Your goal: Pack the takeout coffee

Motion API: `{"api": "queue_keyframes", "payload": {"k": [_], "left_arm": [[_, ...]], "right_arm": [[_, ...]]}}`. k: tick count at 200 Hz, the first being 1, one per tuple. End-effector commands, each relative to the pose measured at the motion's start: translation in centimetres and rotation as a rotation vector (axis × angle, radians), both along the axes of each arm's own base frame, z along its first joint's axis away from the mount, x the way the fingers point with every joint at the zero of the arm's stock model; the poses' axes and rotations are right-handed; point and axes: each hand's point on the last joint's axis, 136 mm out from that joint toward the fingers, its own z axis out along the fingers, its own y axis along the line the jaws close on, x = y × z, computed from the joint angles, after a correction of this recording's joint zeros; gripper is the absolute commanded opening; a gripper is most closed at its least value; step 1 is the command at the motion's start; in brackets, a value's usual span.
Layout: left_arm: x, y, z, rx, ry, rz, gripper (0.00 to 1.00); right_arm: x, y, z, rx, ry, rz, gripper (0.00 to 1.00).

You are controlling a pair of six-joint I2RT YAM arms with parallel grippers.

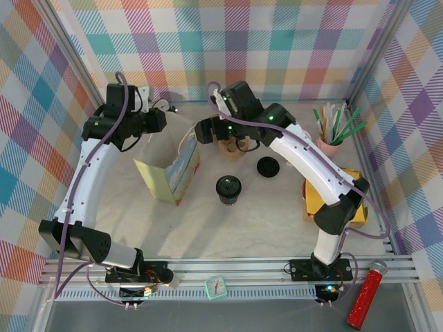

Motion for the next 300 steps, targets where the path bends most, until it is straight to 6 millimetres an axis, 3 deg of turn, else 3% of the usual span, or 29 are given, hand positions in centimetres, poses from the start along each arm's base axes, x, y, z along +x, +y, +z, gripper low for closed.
{"api": "queue_keyframes", "payload": {"k": [1, 17, 28, 38, 44, 98, 134, 163, 232, 258, 300], "left_arm": [[-0.1, 1.2, 0.8, 0.005, -0.032, 0.044, 0.19], [-0.1, 1.8, 0.8, 0.017, -0.029, 0.068, 0.25], [-0.2, 2.5, 0.7, 0.029, -0.027, 0.091, 0.4], [-0.2, 3.2, 0.5, 0.044, -0.021, 0.118, 0.63], [-0.3, 3.6, 0.4, 0.05, -0.015, 0.129, 0.66], [-2.2, 4.3, -3.0, 0.06, 0.098, 0.135, 0.64], [-4.0, 5.0, -5.6, 0.102, 0.172, 0.149, 0.48], [-4.9, 3.9, -5.6, 0.014, 0.187, 0.142, 0.36], [-6.4, 2.3, -6.0, -0.153, 0.233, 0.191, 0.36], [-6.8, 1.4, -5.6, -0.192, 0.228, 0.188, 0.36], [-7.1, 0.2, -4.8, -0.223, 0.209, 0.184, 0.38]], "right_arm": [[-1.7, 3.2, -0.6, 0.128, 0.161, 0.024, 0.86], [-2.2, 4.9, -0.9, 0.134, 0.165, 0.045, 0.86], [-2.5, 5.8, -1.3, 0.132, 0.169, 0.058, 0.86], [-2.5, 6.4, -1.9, 0.129, 0.19, 0.056, 0.86], [-2.5, 6.7, -2.4, 0.125, 0.202, 0.054, 0.86], [-1.9, 7.5, -4.4, 0.092, 0.232, 0.022, 0.84], [-1.4, 8.2, -4.8, 0.079, 0.239, 0.027, 0.71], [-0.9, 8.3, -5.0, 0.068, 0.226, 0.016, 0.59], [-0.6, 7.4, -5.8, 0.007, 0.226, -0.016, 0.39], [-0.2, 6.6, -5.2, -0.013, 0.182, -0.031, 0.19], [0.1, 5.2, -3.5, -0.053, 0.101, -0.035, 0.1]]}}
